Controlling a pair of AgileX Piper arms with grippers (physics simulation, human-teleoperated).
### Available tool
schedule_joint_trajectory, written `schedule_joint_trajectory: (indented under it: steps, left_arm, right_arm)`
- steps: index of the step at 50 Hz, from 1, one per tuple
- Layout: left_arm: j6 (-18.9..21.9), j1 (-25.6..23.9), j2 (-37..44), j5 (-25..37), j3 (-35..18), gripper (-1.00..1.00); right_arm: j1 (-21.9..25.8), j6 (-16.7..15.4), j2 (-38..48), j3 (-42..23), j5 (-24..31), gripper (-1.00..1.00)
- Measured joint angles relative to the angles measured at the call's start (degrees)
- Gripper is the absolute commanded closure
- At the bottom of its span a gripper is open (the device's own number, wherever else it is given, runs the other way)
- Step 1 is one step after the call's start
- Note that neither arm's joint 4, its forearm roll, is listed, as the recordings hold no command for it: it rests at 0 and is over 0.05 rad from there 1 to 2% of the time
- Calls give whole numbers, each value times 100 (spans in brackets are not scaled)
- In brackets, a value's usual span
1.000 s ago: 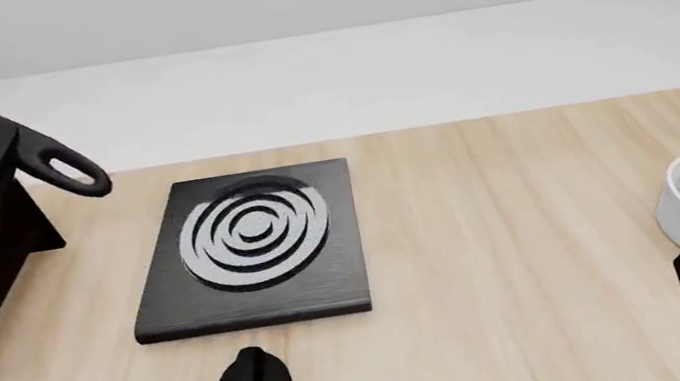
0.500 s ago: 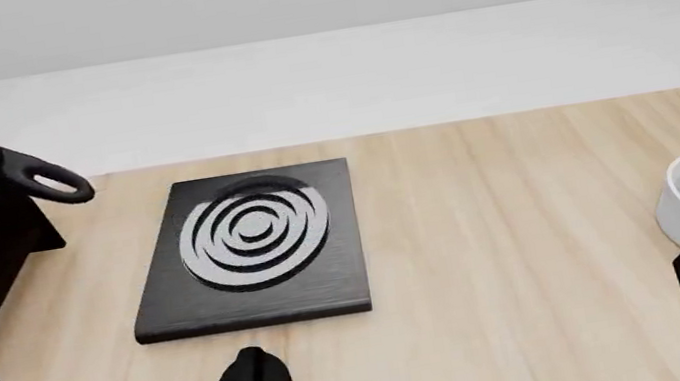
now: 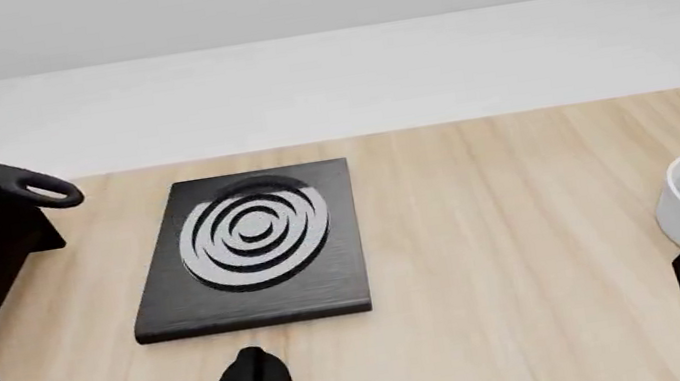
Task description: Put the frying pan on top of the cabinet.
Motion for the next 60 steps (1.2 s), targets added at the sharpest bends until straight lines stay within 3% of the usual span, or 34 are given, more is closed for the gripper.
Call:
schedule_joint_trajectory:
  steps: [60]
  left_arm:
    - [-295,490,1815,-940,-237,100]
  right_arm:
    - [6,-46,13,0,41,-100]
